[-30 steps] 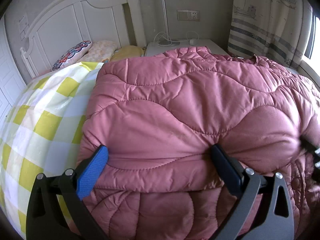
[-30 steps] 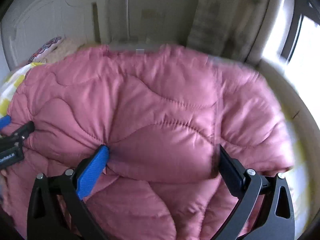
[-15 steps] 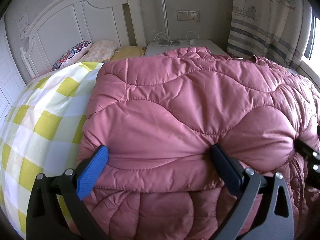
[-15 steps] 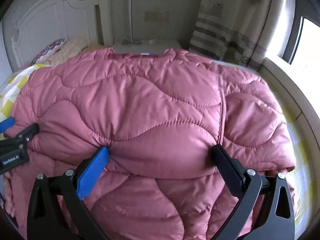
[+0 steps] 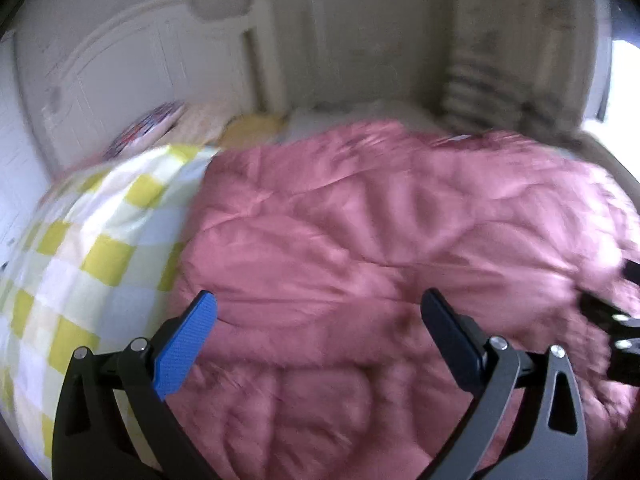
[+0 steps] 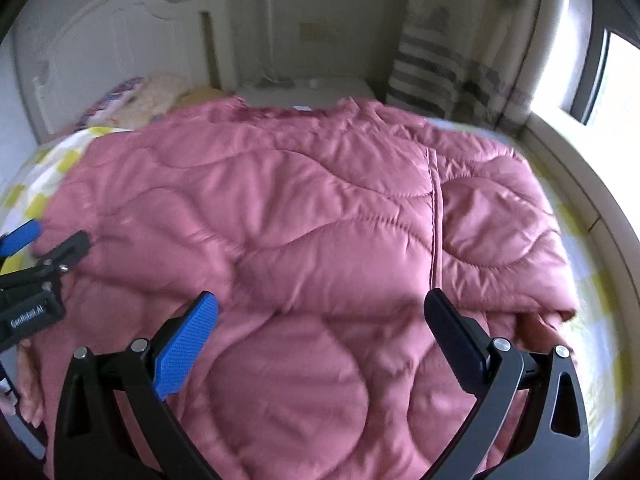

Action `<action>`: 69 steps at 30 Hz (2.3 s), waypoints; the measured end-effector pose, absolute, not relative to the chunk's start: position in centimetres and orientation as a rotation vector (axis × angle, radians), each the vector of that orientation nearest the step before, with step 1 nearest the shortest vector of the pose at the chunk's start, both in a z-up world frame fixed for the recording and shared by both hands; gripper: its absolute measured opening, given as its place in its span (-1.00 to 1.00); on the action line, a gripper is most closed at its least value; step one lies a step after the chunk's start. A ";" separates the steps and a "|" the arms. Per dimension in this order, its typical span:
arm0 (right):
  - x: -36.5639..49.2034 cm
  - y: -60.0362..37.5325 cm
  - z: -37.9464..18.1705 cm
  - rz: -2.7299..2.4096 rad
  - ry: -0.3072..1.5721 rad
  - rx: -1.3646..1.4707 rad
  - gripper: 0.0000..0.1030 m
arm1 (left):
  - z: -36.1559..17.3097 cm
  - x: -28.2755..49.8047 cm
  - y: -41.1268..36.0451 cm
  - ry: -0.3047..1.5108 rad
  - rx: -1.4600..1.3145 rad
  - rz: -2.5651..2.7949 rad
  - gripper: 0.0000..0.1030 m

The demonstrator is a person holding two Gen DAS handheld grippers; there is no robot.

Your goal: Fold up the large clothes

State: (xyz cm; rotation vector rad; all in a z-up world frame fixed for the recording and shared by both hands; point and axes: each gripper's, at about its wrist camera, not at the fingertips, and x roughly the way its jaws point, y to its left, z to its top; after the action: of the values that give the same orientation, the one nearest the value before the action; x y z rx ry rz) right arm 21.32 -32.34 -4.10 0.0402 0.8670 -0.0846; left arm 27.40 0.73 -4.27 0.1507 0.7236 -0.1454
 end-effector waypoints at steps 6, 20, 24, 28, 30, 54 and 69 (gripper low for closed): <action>20.0 -30.2 -6.9 -0.055 0.921 -0.117 0.91 | -6.6 25.7 -3.4 0.805 0.261 -0.262 0.96; 16.3 -41.3 -7.5 -0.266 0.930 0.198 0.91 | -7.7 25.4 9.2 0.896 -0.175 -0.062 0.96; 16.4 -40.5 -7.7 -0.287 0.936 0.143 0.91 | -7.6 24.9 10.4 0.868 -0.215 -0.005 0.96; 14.5 -39.2 -6.3 -0.191 0.820 0.140 0.91 | -4.5 21.4 8.8 0.645 -0.114 0.011 0.96; 13.8 -37.9 -5.8 -0.101 0.811 0.100 0.91 | -3.3 19.9 6.0 0.601 -0.037 -0.109 0.96; 12.0 -45.3 -8.5 -0.299 0.941 0.267 0.91 | -7.9 21.9 7.6 0.888 -0.059 -0.050 0.96; 10.0 -32.8 -6.3 0.070 0.937 -0.121 0.91 | -4.9 18.5 1.8 0.799 0.023 -0.267 0.96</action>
State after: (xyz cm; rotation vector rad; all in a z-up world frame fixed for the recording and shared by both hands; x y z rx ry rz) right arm 9.98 -32.84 -6.34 -0.1213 0.9368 0.0697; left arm 18.46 1.77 -4.89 0.0228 0.7986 -0.2665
